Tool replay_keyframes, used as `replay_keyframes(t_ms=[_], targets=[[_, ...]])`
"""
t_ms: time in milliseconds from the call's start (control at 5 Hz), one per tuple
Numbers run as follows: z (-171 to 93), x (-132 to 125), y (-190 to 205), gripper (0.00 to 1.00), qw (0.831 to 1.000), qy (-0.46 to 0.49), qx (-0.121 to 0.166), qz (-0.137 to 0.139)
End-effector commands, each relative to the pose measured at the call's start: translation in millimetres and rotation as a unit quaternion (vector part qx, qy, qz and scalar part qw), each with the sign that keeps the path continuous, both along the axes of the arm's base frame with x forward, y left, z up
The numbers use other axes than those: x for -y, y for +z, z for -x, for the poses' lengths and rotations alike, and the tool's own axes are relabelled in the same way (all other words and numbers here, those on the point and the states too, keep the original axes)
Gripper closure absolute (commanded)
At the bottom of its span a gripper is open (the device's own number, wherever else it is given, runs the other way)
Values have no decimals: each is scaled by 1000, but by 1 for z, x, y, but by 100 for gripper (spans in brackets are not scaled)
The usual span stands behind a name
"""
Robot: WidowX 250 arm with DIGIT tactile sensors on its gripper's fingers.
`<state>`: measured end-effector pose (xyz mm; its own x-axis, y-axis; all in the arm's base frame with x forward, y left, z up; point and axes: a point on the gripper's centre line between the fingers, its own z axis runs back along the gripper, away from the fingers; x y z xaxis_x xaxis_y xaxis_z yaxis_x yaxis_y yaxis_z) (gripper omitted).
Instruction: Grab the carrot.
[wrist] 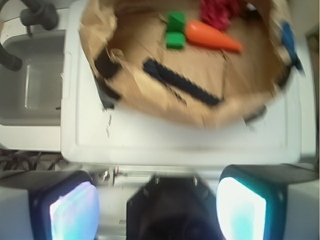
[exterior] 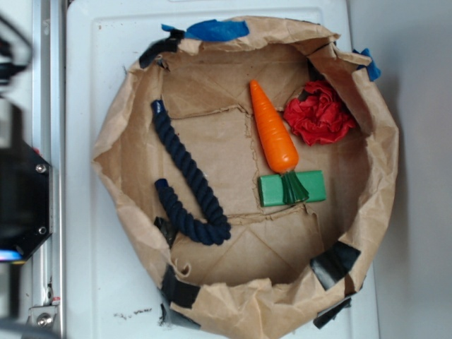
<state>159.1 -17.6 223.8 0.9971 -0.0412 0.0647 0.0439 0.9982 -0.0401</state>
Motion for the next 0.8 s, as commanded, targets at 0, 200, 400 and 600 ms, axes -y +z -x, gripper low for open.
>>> replay_keyframes(t_ms=[0, 200, 400, 600], targets=[[-57, 8, -3, 0, 973, -220, 66, 24], [-104, -22, -7, 0, 932, -340, 118, 38], [-104, -22, -7, 0, 932, -340, 118, 38], [-104, -22, -7, 0, 932, -340, 118, 38]])
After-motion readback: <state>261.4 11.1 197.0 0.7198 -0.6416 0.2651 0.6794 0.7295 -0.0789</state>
